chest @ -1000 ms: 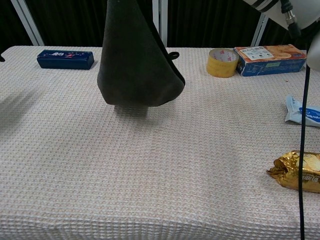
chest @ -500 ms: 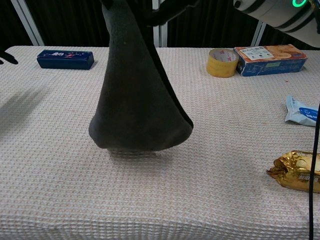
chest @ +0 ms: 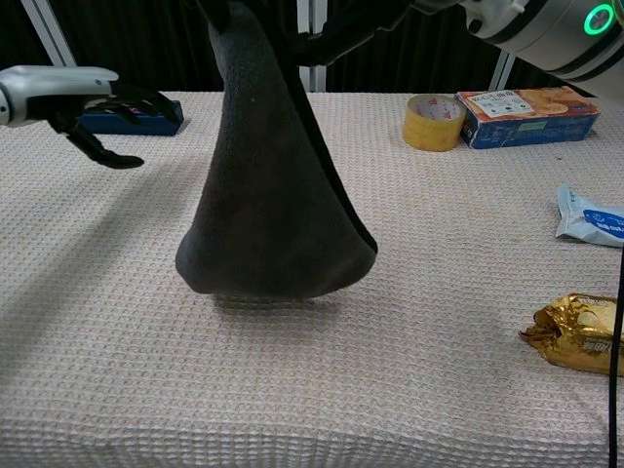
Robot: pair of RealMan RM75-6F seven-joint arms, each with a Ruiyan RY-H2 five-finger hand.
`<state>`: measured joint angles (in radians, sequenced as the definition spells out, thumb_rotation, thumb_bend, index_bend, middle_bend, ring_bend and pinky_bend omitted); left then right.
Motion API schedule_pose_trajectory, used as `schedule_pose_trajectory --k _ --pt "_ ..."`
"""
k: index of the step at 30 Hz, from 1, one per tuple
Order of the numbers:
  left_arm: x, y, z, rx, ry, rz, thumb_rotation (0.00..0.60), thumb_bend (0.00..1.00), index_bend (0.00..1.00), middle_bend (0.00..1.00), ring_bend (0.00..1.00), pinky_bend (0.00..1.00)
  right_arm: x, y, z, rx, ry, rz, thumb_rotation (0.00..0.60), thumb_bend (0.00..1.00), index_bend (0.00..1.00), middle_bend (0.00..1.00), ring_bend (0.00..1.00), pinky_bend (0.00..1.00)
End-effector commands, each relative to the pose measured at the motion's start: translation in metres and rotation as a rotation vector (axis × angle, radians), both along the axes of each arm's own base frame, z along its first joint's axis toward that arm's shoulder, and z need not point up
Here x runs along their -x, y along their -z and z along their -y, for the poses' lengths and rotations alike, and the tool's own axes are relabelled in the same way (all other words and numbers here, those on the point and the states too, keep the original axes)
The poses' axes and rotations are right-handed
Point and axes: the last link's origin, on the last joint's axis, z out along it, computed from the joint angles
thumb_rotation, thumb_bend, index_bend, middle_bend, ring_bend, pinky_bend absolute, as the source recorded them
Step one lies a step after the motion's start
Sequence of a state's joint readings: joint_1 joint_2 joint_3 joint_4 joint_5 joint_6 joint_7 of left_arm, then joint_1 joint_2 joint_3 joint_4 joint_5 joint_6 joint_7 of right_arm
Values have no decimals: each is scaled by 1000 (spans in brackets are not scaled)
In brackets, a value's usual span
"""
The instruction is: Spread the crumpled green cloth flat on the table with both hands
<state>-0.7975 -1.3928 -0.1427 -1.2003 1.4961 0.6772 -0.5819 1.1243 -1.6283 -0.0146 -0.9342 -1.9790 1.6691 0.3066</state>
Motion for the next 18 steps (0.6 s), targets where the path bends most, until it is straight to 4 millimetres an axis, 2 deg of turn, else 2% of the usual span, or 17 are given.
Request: schedule_pose_trajectory --k 1,7,18 --pt "-23 17 -12 70 9 25 600 345 246 53 79 138 1 0 0 -2 6 0 600 475 891 415 86 0" --pt "-47 36 -15 186 35 69 600 358 261 51 79 138 2 3 3 -2 14 -7 600 477 891 414 86 0" --pt "-71 63 -16 293 143 37 600 360 270 50 79 137 -1 6 7 -1 31 -8 600 477 891 411 86 0"
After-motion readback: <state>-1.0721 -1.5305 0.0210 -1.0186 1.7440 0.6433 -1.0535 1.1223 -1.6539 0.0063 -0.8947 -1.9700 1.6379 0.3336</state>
